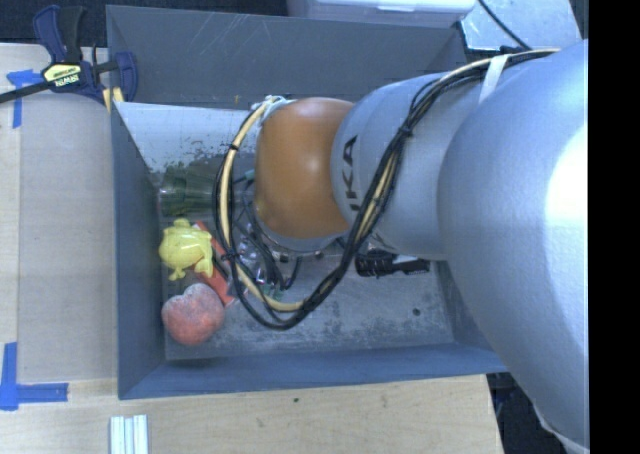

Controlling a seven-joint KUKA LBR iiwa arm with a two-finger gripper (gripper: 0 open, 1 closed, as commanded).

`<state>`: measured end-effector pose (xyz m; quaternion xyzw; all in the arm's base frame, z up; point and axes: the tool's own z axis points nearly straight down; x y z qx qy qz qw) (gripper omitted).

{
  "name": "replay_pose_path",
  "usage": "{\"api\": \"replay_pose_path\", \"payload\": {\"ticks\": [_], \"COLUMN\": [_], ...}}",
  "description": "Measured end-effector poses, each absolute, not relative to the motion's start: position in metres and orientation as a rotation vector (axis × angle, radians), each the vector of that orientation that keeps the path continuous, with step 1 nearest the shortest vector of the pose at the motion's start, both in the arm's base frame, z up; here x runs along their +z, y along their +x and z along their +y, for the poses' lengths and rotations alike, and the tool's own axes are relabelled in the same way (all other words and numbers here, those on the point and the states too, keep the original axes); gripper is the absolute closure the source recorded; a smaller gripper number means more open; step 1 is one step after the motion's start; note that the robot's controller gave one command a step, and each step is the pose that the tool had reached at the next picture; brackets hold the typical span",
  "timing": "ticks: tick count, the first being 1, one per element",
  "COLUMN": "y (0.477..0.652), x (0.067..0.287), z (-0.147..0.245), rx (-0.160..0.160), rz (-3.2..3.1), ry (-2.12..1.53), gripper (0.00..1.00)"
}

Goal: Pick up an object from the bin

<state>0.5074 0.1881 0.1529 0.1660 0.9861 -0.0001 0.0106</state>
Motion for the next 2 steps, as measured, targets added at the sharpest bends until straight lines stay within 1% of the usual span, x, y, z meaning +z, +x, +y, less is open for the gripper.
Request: {"api": "replay_pose_path", "payload": {"ticks": [1, 2], "y": [0.509, 0.509], "x": [0.168, 0.122], "z": [0.201, 0.208], "rx": [0.003, -0.008], "rz": [3.051, 3.120], "ry": [0.646, 0.111], "gripper": [1.00, 1.00]}}
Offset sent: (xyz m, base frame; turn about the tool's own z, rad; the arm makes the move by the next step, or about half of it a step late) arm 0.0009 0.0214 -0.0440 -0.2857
